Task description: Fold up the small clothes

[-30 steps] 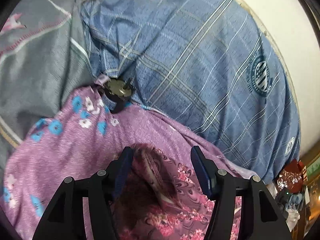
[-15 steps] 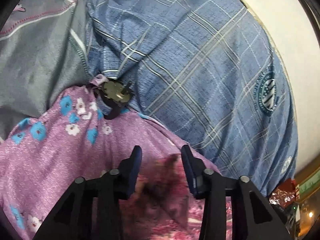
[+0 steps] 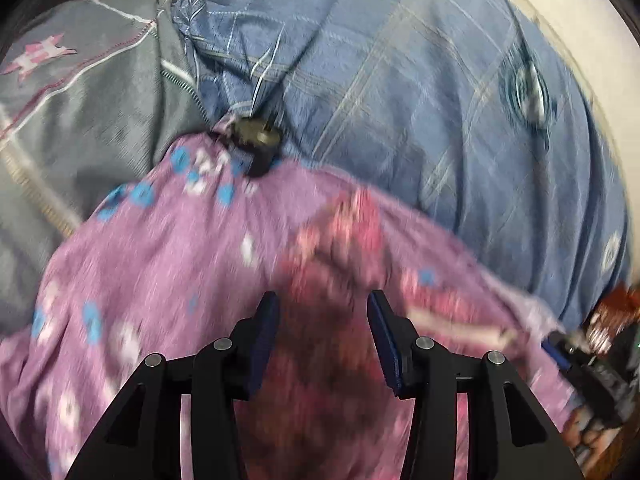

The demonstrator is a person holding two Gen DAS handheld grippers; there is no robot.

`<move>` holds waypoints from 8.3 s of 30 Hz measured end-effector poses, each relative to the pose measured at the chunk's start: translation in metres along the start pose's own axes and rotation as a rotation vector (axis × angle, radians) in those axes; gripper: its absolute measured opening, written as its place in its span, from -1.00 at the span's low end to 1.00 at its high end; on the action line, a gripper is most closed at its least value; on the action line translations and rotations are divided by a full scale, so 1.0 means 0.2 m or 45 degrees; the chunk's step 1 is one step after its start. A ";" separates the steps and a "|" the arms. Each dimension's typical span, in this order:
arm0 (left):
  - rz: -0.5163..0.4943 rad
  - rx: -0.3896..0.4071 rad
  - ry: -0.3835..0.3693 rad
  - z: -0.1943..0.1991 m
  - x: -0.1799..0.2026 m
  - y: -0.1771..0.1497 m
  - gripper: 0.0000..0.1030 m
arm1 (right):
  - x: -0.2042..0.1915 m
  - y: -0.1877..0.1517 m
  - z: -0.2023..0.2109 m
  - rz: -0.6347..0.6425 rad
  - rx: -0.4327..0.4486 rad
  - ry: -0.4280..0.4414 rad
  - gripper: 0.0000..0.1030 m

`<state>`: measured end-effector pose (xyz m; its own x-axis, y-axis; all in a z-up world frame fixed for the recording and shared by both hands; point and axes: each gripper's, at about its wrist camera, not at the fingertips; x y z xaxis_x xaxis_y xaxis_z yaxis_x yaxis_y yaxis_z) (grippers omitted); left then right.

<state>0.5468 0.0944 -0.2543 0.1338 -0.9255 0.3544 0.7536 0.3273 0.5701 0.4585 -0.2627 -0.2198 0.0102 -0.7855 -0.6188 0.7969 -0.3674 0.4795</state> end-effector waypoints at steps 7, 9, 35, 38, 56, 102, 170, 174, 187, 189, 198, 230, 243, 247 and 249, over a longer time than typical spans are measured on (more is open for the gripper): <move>-0.058 -0.121 0.187 -0.10 0.00 -0.17 -0.12 | -0.44 -0.33 -0.56 0.264 -0.442 -0.083 -0.38; -0.068 -0.089 0.238 -0.13 -0.04 -0.13 -0.12 | -0.47 -0.29 -0.68 0.265 -0.431 -0.125 -0.39; -0.528 -0.183 0.575 -0.13 0.09 -0.10 -0.47 | -0.47 -0.43 -0.47 0.278 -0.468 -0.138 -0.41; -0.456 -0.198 0.616 -0.10 0.03 -0.09 -0.52 | -0.30 -0.55 -0.27 0.256 -0.435 -0.139 -0.46; 0.203 -0.214 -0.098 0.24 -0.09 -0.39 0.19 | 0.55 -0.90 0.47 -0.848 -0.090 0.155 0.35; -0.142 0.248 -0.049 0.42 0.02 -0.26 -0.24 | 0.51 -0.73 0.84 -0.485 0.532 -0.442 -0.26; -0.280 -0.061 0.325 0.15 0.23 -0.35 0.80 | -0.35 -0.50 -0.21 0.012 -0.174 -0.141 -0.20; -0.269 -0.098 0.395 0.13 0.21 -0.37 0.80 | -0.54 -0.36 -0.48 0.087 -0.267 -0.137 -0.20; -0.304 -0.147 0.368 0.09 0.22 -0.34 0.83 | -0.61 -0.15 -0.91 0.085 -0.226 -0.154 -0.22; -0.307 -0.104 0.389 0.13 0.22 -0.34 0.80 | -0.59 -0.16 -0.78 0.062 -0.160 -0.116 -0.19; -0.358 -0.180 0.416 0.09 0.24 -0.40 0.83 | -0.41 -0.51 -0.18 0.124 -0.144 -0.138 -0.18; 0.408 -0.043 0.054 0.22 0.06 -0.49 0.80 | -0.07 -0.69 0.21 -0.114 -0.029 0.131 -0.14; 0.441 0.055 0.031 0.11 0.07 -0.47 -0.64 | -0.19 -0.74 0.05 -0.018 -0.179 0.194 -0.78; 0.379 0.076 0.028 0.15 0.12 -0.44 -0.75 | -0.22 -0.81 -0.08 0.001 -0.304 0.156 -0.79; 0.304 0.096 0.040 0.19 0.17 -0.42 -0.77 | -0.20 -0.85 -0.15 -0.016 -0.374 0.119 -0.92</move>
<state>0.4638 0.0428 -0.2608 0.3234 -0.8251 0.4633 0.6483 0.5498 0.5267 0.3414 -0.1542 -0.2958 0.0439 -0.7278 -0.6844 0.9376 -0.2064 0.2797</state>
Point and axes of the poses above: each gripper's, at about its wrist camera, not at the fingertips, and z roughly against the way its jaws point, x to its right, y to its top, and after that the axes turned 9 degrees about -z, right-handed
